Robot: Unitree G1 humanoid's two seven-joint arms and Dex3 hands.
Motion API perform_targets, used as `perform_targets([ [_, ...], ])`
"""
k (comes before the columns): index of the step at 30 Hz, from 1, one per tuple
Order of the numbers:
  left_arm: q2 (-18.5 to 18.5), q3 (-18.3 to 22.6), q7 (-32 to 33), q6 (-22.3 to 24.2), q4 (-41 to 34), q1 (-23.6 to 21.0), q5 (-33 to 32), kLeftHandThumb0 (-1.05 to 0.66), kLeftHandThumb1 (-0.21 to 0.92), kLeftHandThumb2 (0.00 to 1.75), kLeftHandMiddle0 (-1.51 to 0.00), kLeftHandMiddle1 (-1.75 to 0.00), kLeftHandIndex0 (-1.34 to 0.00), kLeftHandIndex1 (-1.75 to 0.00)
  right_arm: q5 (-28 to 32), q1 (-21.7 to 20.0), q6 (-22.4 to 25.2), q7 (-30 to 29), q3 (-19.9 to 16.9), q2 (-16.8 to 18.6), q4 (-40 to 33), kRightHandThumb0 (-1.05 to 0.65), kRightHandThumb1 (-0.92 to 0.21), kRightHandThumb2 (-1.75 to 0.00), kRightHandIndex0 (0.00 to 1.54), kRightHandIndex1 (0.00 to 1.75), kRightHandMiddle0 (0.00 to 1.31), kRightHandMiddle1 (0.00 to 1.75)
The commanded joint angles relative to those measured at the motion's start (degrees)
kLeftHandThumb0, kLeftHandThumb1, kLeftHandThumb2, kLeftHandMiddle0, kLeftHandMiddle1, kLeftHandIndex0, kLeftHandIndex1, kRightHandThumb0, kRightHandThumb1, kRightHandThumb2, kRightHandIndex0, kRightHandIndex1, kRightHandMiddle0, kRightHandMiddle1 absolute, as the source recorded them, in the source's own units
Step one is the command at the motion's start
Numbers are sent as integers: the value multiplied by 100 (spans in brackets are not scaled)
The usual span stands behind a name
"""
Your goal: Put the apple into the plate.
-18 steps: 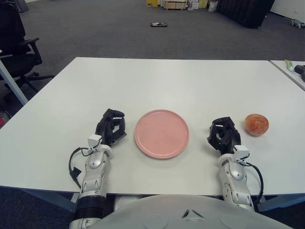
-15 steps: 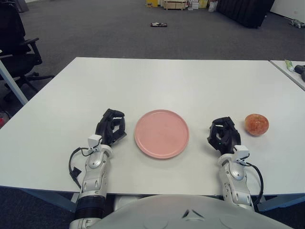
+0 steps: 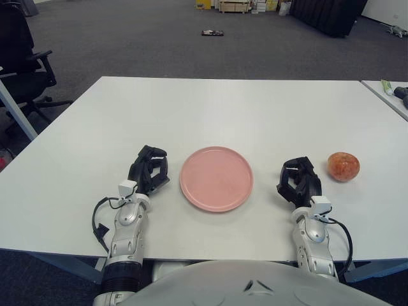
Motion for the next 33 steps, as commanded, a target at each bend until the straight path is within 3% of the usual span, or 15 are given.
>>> perform_targets([
  [1,-3,30,-4,-14,67,39,-37,-39,62,94,-71,-175,-38,-175,-261,-66,-382,-223,5,-32,176,-41,-56,-101,73,175,42,175],
  [5,-8,35,-3,3,46,47,-51,-39,62,94,-71,-175,-38,-175,-881,-139,-1009,-689,17,-168,470,-41,-57,-101,73,175,42,175],
  [10,-7,31,30,7,36,53,-8,-39,62,94,-73,-175,-38,-175,-2184,-268,-1748,-1886,0,-433,804,-40,-61,-95,68,167,39,175],
  [11,-7,31,36,12,35,53,2,-39,62,94,-74,-175,-38,-175,-2423,-292,-1845,-2122,11,-494,848,-39,-66,-89,64,161,36,175],
  [15,-4,36,11,-13,55,50,-9,-39,62,95,-74,-175,-38,-175,-3259,-360,-1900,-2866,84,-767,883,-36,-85,-63,40,144,24,175],
  [20,-3,45,-18,-62,91,40,-31,-40,61,95,-74,-175,-39,-175,-4119,-525,-1547,-3777,113,-1070,955,-35,-91,-55,13,127,19,175],
  [22,-2,46,-13,-60,95,36,-25,-40,61,96,-75,-175,-39,-175,-4540,-554,-1235,-4275,138,-1105,945,-55,-87,-69,5,88,8,130],
  [27,2,39,4,-53,97,36,4,-40,60,97,-76,-175,-39,-175,-4830,-584,-672,-4843,219,-1098,943,-69,-76,-76,1,27,1,77],
  [29,1,38,3,-51,95,37,3,-40,60,97,-77,-175,-40,-175,-4829,-605,-349,-4977,181,-1057,917,-72,-72,-76,0,14,1,63],
  [32,-3,39,10,-45,98,36,5,-40,60,97,-77,-175,-40,-175,-4742,-727,4,-5180,117,-1058,1006,-79,-62,-73,0,4,0,19],
  [33,-4,40,13,-44,101,35,7,-40,60,97,-77,-175,-39,-175,-4719,-756,67,-5228,128,-1072,1032,-79,-61,-73,0,3,0,15],
])
